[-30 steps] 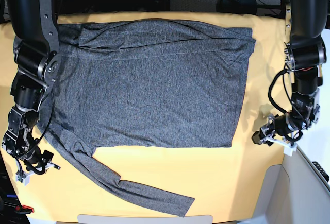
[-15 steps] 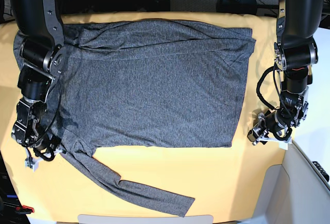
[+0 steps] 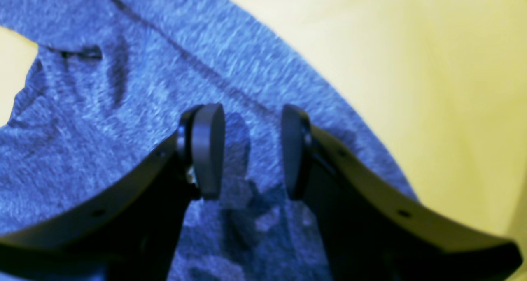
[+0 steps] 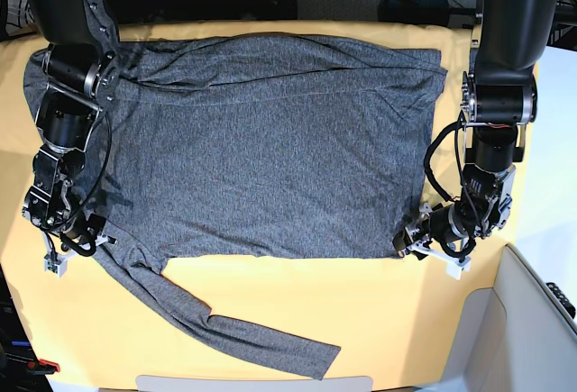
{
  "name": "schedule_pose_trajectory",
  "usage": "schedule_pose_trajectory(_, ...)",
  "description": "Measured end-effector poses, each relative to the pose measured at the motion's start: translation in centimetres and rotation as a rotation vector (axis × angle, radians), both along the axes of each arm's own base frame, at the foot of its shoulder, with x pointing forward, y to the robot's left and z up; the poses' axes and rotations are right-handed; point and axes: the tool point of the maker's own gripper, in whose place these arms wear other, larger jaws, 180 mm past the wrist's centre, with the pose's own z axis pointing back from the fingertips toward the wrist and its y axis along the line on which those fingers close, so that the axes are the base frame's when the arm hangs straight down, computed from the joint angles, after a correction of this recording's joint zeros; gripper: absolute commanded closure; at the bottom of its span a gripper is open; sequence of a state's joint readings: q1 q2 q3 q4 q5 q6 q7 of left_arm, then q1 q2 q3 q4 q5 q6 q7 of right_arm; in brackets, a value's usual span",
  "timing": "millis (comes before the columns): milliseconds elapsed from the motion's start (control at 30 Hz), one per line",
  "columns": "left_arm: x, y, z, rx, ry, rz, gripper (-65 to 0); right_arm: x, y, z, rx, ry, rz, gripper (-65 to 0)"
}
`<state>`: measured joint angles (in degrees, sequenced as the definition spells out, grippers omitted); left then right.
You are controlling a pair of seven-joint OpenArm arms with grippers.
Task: Fold the T-shirt properly
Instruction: 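Grasp the shirt's side edges midway along the body with both grippers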
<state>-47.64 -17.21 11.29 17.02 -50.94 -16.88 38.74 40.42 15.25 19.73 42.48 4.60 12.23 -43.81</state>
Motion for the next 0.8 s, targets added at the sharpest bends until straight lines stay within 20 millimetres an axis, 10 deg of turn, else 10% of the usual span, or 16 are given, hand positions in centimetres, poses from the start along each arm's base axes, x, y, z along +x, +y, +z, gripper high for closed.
schedule_pose_trajectory(633,0.1,-1.8,0.3,0.008,-0.026,-0.049,-22.8,-0.6,-0.1,-0.6,-0.003,0.011,-0.001,-22.7)
schedule_pose_trajectory(800,-0.1,-1.7,0.0,0.004,-0.027,-0.044,-10.5,-0.6,-0.1,-0.7,-0.003,0.012,0.0,-22.7)
